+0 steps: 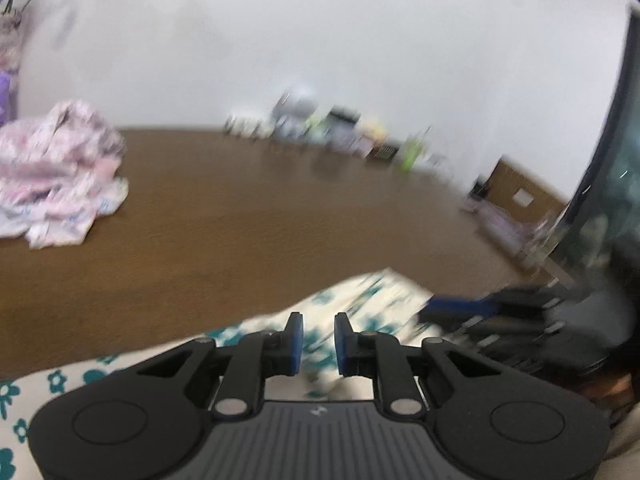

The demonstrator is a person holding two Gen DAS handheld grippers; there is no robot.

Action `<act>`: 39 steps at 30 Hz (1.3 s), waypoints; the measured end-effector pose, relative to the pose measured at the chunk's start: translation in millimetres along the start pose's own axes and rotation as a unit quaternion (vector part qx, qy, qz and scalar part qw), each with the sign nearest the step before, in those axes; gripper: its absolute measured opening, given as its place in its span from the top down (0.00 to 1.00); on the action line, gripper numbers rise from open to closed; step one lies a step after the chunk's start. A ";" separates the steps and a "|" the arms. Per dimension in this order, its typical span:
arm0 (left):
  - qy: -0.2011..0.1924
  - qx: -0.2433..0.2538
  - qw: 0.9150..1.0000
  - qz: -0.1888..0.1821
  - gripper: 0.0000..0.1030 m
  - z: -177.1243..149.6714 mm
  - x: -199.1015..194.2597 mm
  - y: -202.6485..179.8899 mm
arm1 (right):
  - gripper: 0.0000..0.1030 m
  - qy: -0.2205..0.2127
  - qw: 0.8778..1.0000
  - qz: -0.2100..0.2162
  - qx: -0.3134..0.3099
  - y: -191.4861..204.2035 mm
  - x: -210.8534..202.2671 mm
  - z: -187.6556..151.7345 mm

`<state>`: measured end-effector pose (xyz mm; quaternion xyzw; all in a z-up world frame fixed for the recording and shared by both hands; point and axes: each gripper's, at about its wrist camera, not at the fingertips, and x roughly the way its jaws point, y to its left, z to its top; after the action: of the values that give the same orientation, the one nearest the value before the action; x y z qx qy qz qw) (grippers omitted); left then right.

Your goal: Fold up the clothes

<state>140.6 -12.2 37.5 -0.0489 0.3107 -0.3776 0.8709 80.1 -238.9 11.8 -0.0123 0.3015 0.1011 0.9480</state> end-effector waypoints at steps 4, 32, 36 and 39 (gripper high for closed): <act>0.007 0.032 0.998 -0.048 0.84 -0.9 5.1 -31.6 | 0.82 -0.007 1.000 -0.017 -0.024 8.4 1.0 -3.0; 0.044 0.053 0.997 0.022 0.91 -41.6 6.8 -32.5 | 0.81 -0.025 1.000 -0.007 0.018 -0.4 -22.3 -26.2; 0.031 0.085 0.995 0.036 0.91 -37.5 -9.8 -38.6 | 0.81 -0.020 1.000 -0.011 0.009 2.6 -21.8 -26.2; 0.023 0.139 0.990 0.019 0.87 -22.2 -10.7 -57.0 | 0.81 -0.019 1.000 -0.013 0.007 3.7 -21.4 -26.7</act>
<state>86.5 -42.0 43.3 0.0867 0.2758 -0.4010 0.8693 47.1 -241.4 2.3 -0.0078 0.2838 0.0872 0.9549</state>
